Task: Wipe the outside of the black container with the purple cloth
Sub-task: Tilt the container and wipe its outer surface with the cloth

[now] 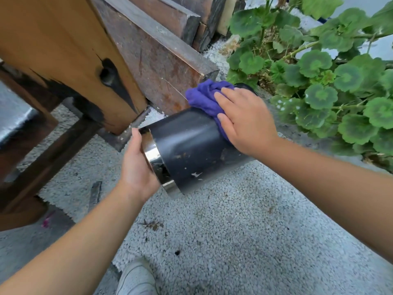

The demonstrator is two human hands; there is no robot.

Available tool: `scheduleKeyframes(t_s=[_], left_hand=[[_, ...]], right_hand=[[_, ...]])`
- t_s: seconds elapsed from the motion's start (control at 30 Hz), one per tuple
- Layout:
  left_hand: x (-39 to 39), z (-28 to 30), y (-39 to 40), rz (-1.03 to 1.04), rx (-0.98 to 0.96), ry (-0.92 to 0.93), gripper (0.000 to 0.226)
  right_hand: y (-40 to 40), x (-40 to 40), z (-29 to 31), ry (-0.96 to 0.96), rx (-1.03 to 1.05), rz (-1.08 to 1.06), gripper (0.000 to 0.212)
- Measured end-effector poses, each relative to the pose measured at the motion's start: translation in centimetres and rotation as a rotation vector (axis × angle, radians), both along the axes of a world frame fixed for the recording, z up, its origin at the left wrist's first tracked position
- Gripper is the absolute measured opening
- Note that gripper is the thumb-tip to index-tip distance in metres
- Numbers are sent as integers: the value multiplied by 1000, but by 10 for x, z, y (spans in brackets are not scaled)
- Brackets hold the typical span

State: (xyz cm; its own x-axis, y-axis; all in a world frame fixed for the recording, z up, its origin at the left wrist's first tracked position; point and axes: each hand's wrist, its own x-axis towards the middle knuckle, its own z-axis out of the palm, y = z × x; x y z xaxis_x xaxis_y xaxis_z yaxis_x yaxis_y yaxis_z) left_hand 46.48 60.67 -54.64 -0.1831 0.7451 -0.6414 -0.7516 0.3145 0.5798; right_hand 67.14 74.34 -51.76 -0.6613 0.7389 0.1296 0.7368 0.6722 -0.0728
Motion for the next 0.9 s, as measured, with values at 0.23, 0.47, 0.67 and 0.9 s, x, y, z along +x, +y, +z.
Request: scheduleKeyframes(t_s=[0.23, 0.47, 0.67, 0.9], left_hand=[[15, 11, 5, 7, -97, 101, 81], [17, 18, 22, 25, -70, 20, 83], [16, 11, 13, 51, -46, 0, 78], [7, -3, 4, 64, 13, -163, 89]], right_hand=[[-18, -22, -5, 88, -67, -41, 51], [-83, -71, -10, 305, 24, 127, 50], [-77, -74, -5, 211, 0, 143, 51], [-16, -27, -17, 132, -138, 47, 47]])
